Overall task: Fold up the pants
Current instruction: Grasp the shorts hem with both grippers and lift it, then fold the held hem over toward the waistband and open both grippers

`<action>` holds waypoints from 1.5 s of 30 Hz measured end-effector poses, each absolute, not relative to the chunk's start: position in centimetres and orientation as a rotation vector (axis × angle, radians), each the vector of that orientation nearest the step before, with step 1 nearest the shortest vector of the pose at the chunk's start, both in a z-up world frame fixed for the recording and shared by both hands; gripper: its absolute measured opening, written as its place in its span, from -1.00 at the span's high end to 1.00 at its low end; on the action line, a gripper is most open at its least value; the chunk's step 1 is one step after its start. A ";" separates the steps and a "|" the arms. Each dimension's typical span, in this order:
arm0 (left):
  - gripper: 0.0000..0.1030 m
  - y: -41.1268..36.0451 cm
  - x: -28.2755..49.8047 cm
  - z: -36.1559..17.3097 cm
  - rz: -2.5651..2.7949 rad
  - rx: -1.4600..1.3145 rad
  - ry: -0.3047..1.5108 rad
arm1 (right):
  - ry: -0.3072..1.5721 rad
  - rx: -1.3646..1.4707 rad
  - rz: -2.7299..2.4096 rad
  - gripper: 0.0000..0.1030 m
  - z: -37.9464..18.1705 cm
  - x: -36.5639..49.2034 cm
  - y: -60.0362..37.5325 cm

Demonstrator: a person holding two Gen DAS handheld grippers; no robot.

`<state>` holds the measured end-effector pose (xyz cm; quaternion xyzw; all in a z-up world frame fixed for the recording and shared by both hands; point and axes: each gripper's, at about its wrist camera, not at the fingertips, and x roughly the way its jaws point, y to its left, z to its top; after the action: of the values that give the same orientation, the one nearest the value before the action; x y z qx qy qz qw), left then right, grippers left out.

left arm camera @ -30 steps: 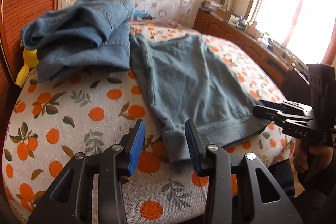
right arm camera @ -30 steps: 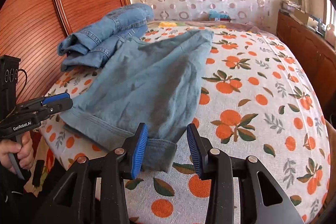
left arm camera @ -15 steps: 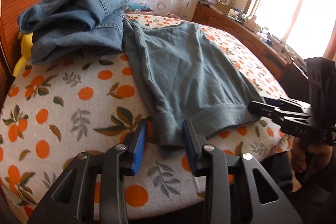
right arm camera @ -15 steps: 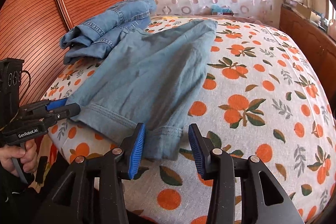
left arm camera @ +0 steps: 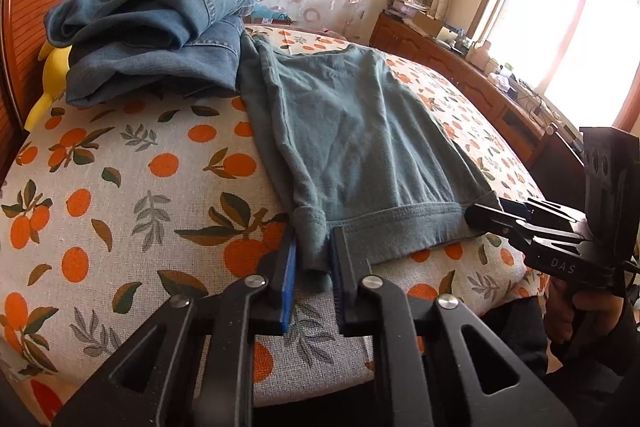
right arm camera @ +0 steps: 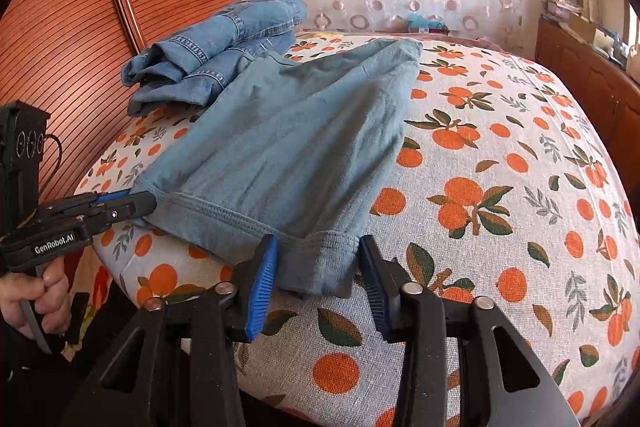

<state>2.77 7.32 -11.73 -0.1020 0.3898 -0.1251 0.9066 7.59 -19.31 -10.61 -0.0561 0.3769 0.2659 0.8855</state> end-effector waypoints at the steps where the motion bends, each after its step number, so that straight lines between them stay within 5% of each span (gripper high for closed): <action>1: 0.74 7.2 2.7 -11.7 -0.259 -0.207 0.806 | 0.780 -0.125 0.555 0.47 -10.6 7.4 -19.3; 8: 0.79 6.9 1.1 -11.0 -0.279 -0.198 0.813 | 0.794 -0.096 0.620 0.75 -10.0 6.5 -20.7; 25: 0.79 8.3 9.5 -5.8 -0.322 -0.156 0.717 | 0.729 -0.034 0.659 0.75 -3.6 14.7 -20.9; 42: 0.79 7.9 19.4 -5.8 -0.277 -0.080 0.757 | 0.809 -0.018 0.674 0.74 -5.3 27.4 -17.7; 45: 0.75 8.1 20.1 -5.8 -0.266 -0.067 0.757 | 0.799 -0.026 0.674 0.58 -5.8 28.6 -17.6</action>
<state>20.12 8.07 -5.79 -0.0328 0.3682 -0.1294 0.9201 28.63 -17.56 -5.76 -0.0125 0.3816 0.3217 0.8664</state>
